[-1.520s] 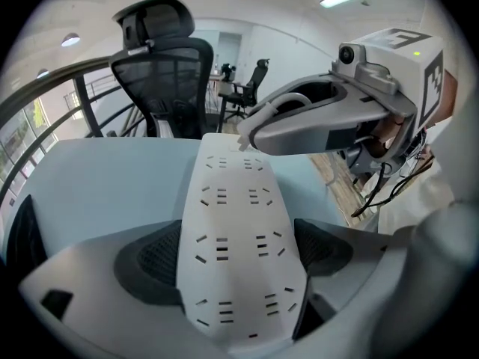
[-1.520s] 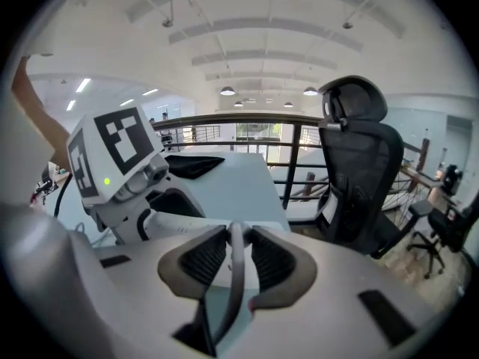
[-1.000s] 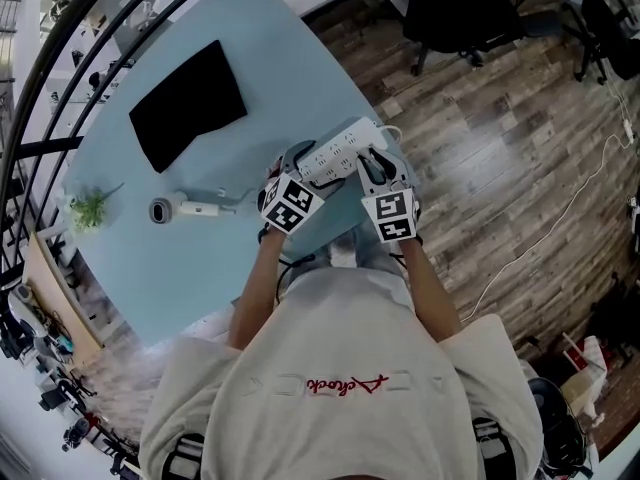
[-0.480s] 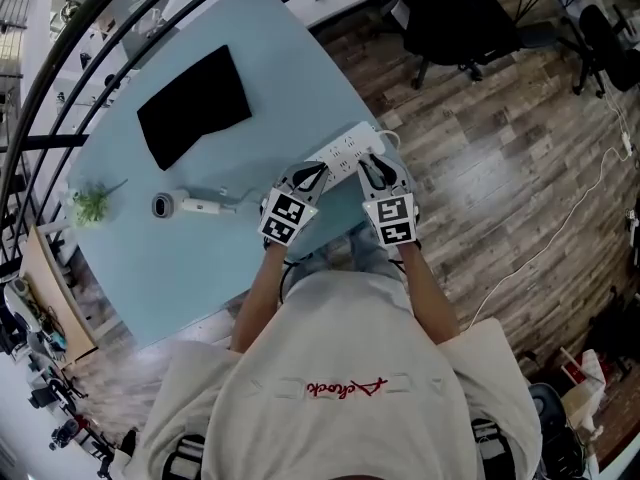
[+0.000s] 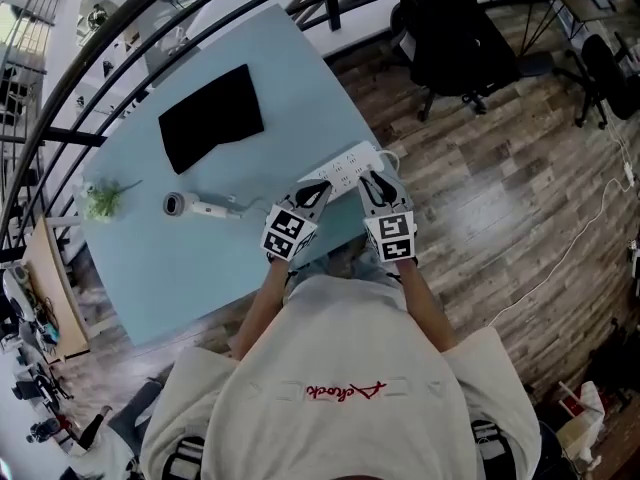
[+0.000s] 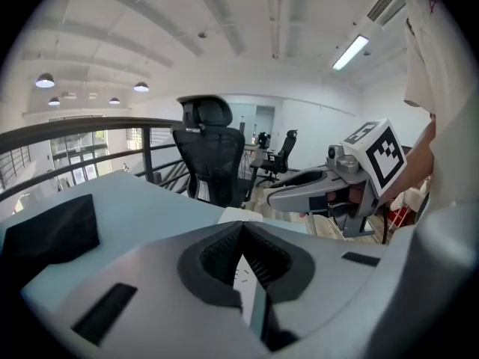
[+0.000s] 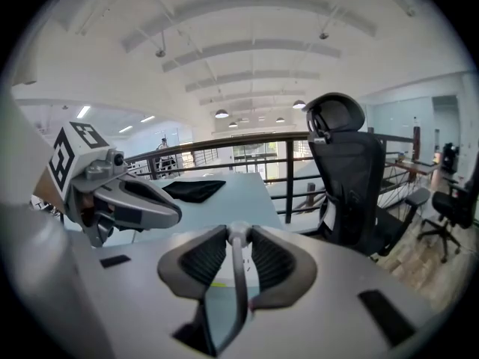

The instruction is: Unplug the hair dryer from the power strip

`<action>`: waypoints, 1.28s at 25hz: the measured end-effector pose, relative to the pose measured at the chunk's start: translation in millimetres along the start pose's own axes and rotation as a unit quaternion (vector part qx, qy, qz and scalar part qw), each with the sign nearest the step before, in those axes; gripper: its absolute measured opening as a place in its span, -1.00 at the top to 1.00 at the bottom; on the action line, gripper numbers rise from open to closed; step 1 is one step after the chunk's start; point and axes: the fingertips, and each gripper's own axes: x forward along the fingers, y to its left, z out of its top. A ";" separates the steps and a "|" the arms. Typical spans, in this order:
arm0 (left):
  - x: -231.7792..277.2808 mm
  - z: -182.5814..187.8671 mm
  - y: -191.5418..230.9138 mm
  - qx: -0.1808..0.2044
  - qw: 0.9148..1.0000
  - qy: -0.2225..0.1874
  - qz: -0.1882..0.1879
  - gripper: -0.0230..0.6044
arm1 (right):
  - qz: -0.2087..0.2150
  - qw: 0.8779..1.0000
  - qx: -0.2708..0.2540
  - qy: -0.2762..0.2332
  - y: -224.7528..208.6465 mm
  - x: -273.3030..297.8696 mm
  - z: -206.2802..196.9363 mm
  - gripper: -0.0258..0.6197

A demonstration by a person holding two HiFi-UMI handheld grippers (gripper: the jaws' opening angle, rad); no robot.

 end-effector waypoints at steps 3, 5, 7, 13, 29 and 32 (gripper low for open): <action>-1.6 15.5 -6.4 0.008 1.000 -0.014 0.012 0.91 | 0.005 1.000 -0.007 -0.015 -1.2 -9.2 12.2 0.56; -1.8 25.1 -9.2 0.018 0.999 -0.022 0.020 0.91 | 0.009 0.999 -0.013 -0.030 -3.1 -12.8 22.6 0.56; -3.4 33.5 -11.1 0.024 0.999 -0.031 0.030 0.91 | 0.014 0.999 -0.019 -0.043 -5.0 -15.8 31.5 0.56; -18.9 41.7 -18.7 0.013 0.997 -0.050 0.062 0.91 | 0.030 0.998 -0.026 -0.056 0.3 -31.0 33.5 0.56; -48.1 20.9 -39.2 -0.003 0.996 -0.063 0.065 0.91 | 0.022 0.997 -0.030 -0.062 29.7 -59.0 22.2 0.56; -63.2 8.3 -40.9 -0.008 0.996 -0.067 0.060 0.91 | 0.015 0.997 -0.034 -0.060 46.6 -64.0 19.5 0.56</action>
